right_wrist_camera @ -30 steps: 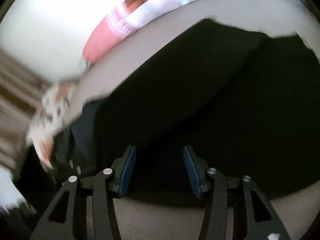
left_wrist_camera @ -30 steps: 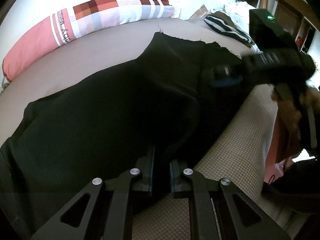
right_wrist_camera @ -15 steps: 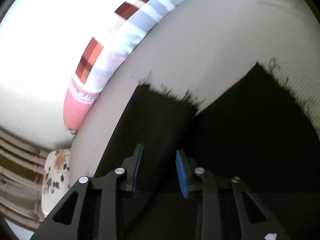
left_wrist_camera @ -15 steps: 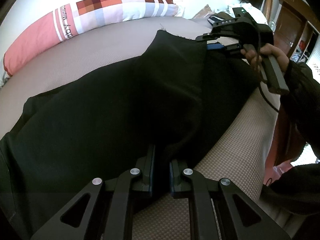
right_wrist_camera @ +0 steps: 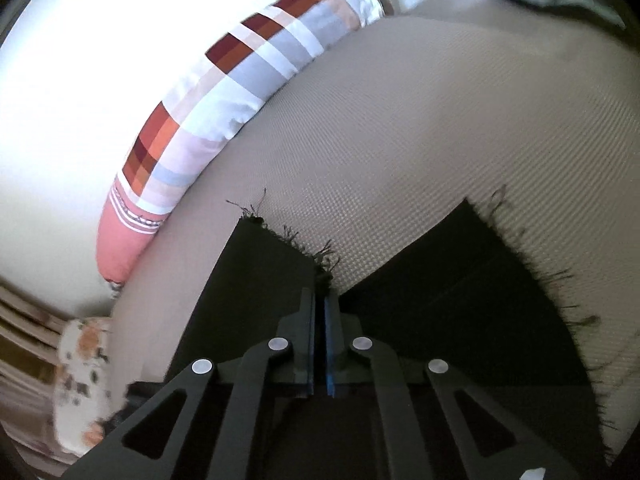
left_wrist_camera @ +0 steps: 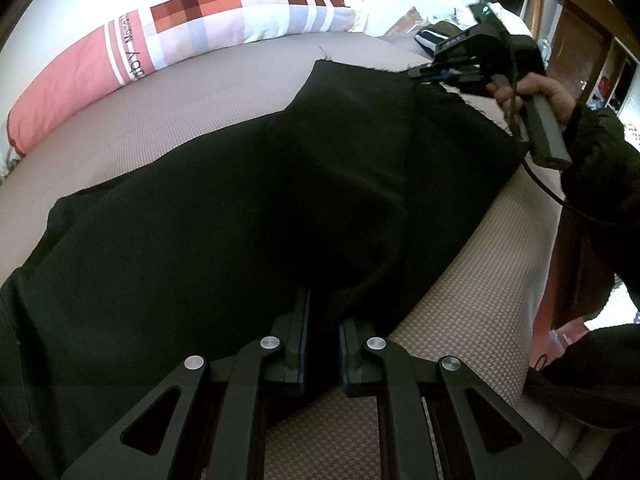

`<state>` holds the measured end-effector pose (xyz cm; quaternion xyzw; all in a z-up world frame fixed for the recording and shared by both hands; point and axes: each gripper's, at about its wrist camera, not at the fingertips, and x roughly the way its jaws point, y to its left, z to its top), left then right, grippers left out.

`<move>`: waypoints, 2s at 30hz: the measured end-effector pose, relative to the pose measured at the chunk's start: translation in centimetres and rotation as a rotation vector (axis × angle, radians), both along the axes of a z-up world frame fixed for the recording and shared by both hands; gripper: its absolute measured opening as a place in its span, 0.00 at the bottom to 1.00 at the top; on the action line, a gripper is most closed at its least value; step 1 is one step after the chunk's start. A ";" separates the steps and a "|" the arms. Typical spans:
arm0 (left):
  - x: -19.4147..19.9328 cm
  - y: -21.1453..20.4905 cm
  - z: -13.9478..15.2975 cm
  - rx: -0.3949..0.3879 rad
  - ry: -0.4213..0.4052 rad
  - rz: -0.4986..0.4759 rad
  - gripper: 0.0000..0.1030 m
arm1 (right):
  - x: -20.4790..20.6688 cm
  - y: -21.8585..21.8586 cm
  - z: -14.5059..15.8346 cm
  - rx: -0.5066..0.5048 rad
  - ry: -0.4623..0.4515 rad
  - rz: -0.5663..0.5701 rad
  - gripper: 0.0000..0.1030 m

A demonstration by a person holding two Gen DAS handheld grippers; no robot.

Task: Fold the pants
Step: 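Carry the held hems with the right tool over toward the waistband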

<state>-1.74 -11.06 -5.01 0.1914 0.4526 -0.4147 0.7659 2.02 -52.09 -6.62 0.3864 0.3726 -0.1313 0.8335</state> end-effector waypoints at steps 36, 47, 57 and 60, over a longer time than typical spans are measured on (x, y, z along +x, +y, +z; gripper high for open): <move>-0.9 -1.6 0.8 0.026 -0.052 -0.235 0.27 | -14.8 2.0 0.1 -0.240 0.267 -0.204 0.01; 6.2 4.3 2.9 -0.228 0.154 0.113 0.55 | -14.5 -0.6 2.4 -0.190 0.218 -0.124 0.24; 11.3 8.2 1.8 -0.241 0.151 0.410 0.55 | -4.2 -6.2 1.8 0.040 0.076 0.162 0.23; 11.7 8.7 1.4 -0.231 0.157 0.437 0.55 | -1.4 -7.4 0.8 0.059 0.090 0.181 0.23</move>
